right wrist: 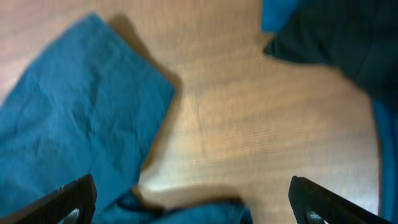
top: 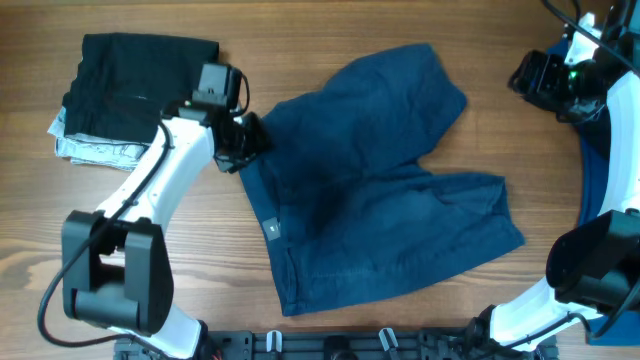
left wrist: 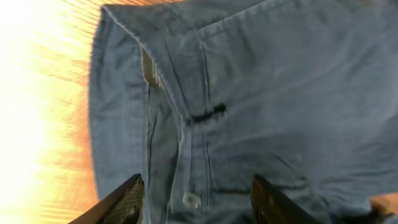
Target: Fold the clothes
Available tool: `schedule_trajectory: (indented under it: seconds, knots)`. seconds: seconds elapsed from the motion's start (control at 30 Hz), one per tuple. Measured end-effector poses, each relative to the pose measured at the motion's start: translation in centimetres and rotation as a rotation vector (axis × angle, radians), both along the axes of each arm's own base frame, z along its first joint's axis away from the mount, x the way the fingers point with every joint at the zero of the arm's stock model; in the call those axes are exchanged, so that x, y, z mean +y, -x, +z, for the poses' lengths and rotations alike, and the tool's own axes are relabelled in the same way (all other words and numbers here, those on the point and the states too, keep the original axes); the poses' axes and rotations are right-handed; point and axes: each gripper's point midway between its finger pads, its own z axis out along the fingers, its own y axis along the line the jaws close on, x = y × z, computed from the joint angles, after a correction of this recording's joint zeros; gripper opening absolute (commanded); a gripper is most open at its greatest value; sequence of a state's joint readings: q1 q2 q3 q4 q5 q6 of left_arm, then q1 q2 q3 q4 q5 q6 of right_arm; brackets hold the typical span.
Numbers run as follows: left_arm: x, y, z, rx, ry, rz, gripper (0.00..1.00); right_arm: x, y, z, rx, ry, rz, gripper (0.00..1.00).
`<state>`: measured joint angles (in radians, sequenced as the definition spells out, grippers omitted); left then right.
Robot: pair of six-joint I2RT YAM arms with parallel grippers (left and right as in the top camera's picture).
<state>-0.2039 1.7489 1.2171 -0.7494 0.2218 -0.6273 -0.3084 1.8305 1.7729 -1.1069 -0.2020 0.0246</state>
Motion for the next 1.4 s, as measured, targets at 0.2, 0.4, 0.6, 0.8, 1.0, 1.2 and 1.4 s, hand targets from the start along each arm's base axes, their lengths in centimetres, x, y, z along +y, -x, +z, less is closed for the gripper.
schedule_trajectory:
  seconds: [0.2,0.4,0.6,0.8,1.0,1.2,1.4]
  knots:
    - [0.1,-0.1,-3.1,-0.050,0.003,0.003,0.59,-0.6,-2.0,1.0,-0.092,0.029,0.000,1.00]
    - [1.1,-1.7,-3.8,-0.149,-0.048,0.028,0.57,-0.7,-2.3,1.2,-0.106,0.033,0.001,1.00]
    - [1.0,-3.8,-4.1,-0.219,-0.051,0.038,0.49,-0.7,-2.3,1.2,-0.108,0.034,0.001,1.00]
    - [0.7,-5.2,-4.5,-0.271,-0.048,0.031,0.09,-0.7,-2.3,1.2,-0.108,0.034,0.001,1.00]
    - [-0.3,-9.4,-1.5,-0.503,-0.025,-0.009,0.04,-0.7,-2.3,1.2,-0.108,0.034,0.000,1.00]
    - [-1.0,-12.7,1.9,-0.710,0.000,-0.021,0.04,-0.7,-2.3,1.2,-0.108,0.034,0.000,1.00]
    - [-1.5,-15.7,1.8,-0.861,0.019,-0.007,0.04,-0.7,-2.4,1.2,-0.110,0.035,0.001,1.00]
